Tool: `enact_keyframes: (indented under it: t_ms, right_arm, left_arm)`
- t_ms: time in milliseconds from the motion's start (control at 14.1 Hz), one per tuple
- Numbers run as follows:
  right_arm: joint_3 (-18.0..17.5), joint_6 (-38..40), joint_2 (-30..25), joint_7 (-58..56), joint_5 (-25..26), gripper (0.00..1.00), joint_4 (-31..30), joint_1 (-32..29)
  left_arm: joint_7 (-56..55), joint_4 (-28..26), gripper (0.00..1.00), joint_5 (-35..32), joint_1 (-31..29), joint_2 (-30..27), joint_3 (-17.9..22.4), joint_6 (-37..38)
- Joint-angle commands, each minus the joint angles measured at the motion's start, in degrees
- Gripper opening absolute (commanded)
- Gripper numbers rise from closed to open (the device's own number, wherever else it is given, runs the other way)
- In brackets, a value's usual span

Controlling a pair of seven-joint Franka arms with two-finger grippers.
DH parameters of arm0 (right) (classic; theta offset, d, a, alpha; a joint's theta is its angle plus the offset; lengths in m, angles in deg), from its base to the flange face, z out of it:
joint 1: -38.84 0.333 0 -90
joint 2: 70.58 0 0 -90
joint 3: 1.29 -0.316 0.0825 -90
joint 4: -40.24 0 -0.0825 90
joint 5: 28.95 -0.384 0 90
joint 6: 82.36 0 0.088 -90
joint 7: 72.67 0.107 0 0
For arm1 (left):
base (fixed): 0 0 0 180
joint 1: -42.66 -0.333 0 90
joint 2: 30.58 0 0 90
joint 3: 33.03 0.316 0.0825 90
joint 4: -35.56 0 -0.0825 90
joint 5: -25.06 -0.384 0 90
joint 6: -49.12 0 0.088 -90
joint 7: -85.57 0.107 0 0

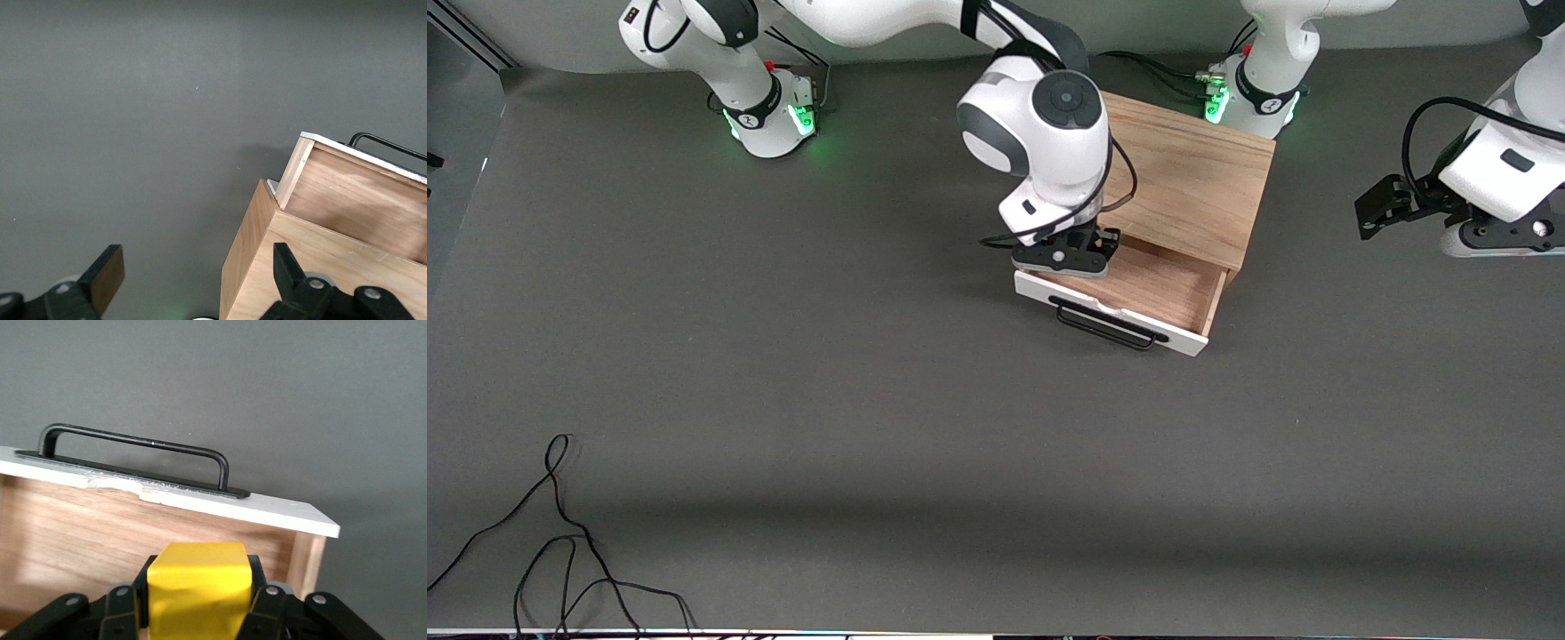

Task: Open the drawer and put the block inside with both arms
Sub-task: 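Carry the yellow cube over the open drawer with the right gripper, then lower the cube into the drawer and open the right gripper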

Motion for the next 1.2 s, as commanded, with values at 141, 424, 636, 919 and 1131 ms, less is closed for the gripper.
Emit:
enact_keyframes:
  t_ms: [141, 424, 636, 919, 1131]
  right_arm:
    - [0.7, -0.7, 3.2, 1.7, 1.2, 0.00, 2.5, 1.2]
    - [0.6, -1.5, 4.5, 1.7, 1.2, 0.00, 2.3, 1.2]
    - [0.7, -1.7, 5.8, 1.7, 1.2, 0.00, 2.4, 1.2]
    - [0.7, -3.2, 6.0, 1.8, 1.2, 0.00, 2.0, 1.2]
    - [0.6, -3.5, 6.8, 1.9, 1.1, 0.00, 1.9, 1.2]
  left_arm:
    - [1.0, -0.1, 1.00, 0.1, -0.2, 0.0, 0.3, -2.1]
    - [0.2, 0.0, 1.00, 0.1, 0.2, 0.1, 0.3, -2.0]
    - [0.5, 0.0, 1.00, 0.1, -0.1, 0.2, 0.3, -2.0]
    - [0.8, 0.1, 1.00, 0.0, 0.0, 0.3, 0.3, -2.3]
    - [1.2, 1.8, 1.00, -0.1, -0.3, 1.4, 0.5, -2.0]
